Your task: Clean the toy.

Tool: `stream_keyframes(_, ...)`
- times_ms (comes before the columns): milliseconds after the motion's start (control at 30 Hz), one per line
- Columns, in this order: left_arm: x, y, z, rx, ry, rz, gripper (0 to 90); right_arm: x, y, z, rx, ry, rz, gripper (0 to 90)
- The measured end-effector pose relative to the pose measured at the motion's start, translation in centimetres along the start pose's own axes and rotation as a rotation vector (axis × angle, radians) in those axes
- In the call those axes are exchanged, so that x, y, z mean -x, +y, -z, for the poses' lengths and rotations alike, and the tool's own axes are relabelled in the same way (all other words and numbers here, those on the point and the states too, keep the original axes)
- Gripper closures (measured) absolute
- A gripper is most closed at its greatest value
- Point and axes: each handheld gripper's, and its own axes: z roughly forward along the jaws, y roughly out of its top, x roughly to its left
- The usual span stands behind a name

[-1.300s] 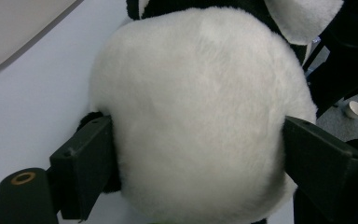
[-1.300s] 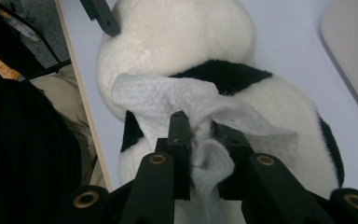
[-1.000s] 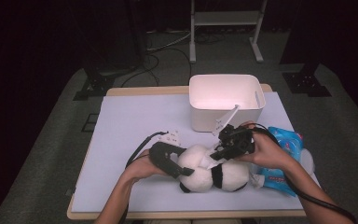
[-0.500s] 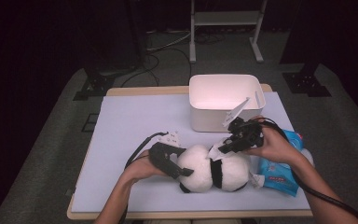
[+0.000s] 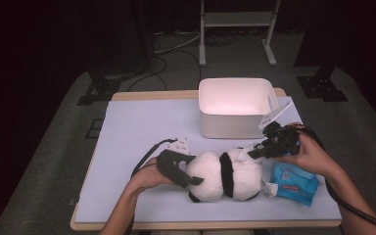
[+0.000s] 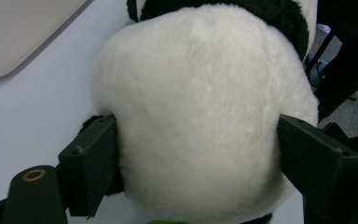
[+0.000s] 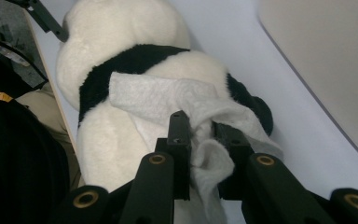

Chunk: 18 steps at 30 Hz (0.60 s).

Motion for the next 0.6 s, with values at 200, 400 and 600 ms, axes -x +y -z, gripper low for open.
stream_keyframes(200,0.0,0.0,0.0,0.0,0.003,-0.005,16.7,0.8,0.0,0.0,-0.009,-0.006,-0.028,77.4)
stream_keyframes(400,0.0,0.0,0.0,-0.005,0.006,-0.007,16.7,0.9,0.7,-0.3,-0.014,-0.003,-0.026,77.5)
stream_keyframes(600,0.1,0.0,0.0,-0.006,0.008,-0.01,16.7,0.2,2.4,-1.0,-0.048,-0.002,0.01,77.4)
